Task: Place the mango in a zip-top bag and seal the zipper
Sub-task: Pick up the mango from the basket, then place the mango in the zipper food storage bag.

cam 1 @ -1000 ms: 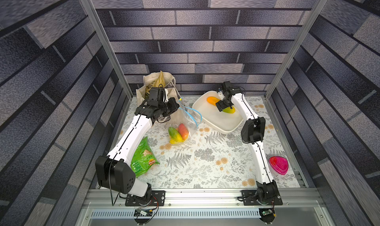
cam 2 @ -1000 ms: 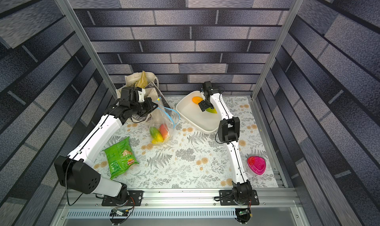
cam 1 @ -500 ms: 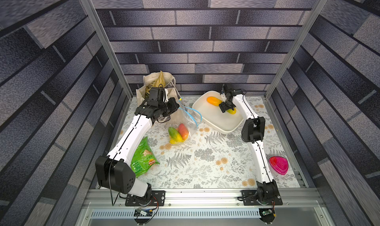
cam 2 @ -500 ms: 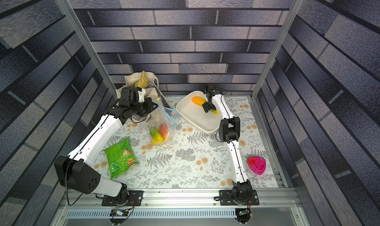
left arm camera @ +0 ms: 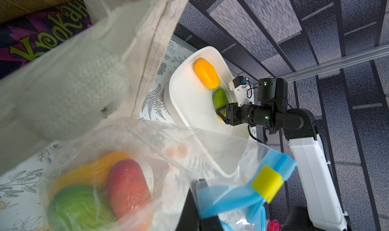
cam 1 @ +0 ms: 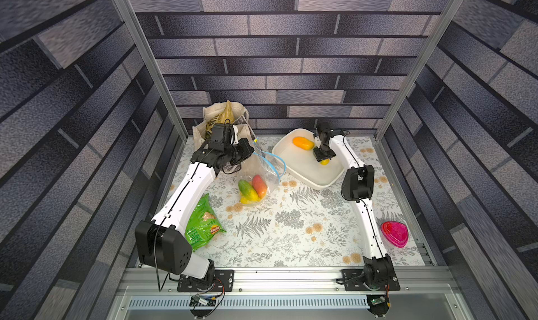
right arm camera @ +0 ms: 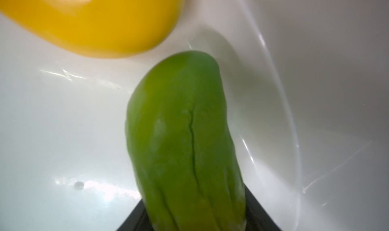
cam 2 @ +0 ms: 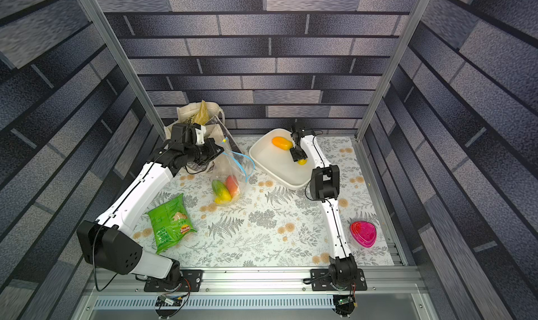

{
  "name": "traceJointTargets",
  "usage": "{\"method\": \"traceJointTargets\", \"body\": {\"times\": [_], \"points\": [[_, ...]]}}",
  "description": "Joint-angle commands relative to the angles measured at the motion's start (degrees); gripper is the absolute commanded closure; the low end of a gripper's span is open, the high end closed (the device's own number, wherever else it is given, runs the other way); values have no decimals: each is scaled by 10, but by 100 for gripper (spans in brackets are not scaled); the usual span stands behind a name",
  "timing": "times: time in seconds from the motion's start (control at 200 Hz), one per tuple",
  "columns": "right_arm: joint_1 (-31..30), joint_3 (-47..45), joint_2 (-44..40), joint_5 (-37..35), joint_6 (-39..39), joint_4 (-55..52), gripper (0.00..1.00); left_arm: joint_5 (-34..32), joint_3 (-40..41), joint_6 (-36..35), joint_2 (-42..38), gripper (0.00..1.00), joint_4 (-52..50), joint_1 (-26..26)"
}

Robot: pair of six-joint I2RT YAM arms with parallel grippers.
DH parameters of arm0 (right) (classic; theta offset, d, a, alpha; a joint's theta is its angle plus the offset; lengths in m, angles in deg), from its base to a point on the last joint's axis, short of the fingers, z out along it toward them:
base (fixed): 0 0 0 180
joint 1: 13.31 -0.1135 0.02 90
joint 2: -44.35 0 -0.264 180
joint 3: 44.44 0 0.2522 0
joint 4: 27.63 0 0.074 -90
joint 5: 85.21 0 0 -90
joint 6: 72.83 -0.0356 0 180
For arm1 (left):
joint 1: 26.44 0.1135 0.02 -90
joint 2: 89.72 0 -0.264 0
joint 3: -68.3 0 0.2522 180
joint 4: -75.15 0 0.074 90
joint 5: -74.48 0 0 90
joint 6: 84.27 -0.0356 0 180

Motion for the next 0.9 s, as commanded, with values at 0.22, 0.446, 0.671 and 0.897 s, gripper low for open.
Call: {"method": "traceJointTargets", "body": {"times": [0.22, 0.446, 0.671, 0.897], "points": [[-48, -380, -425, 269, -111, 252, 65, -4, -4, -14, -4, 100, -3, -9], [-167, -553, -596, 392, -102, 425, 65, -8, -18, -17, -13, 100, -13, -19], [-220, -545, -580, 424, -69, 452, 66, -11, -33, -33, -40, 100, -47, -19], [-243, -499, -512, 434, -8, 409, 65, 6, -17, -25, -66, 100, -43, -8]]}}
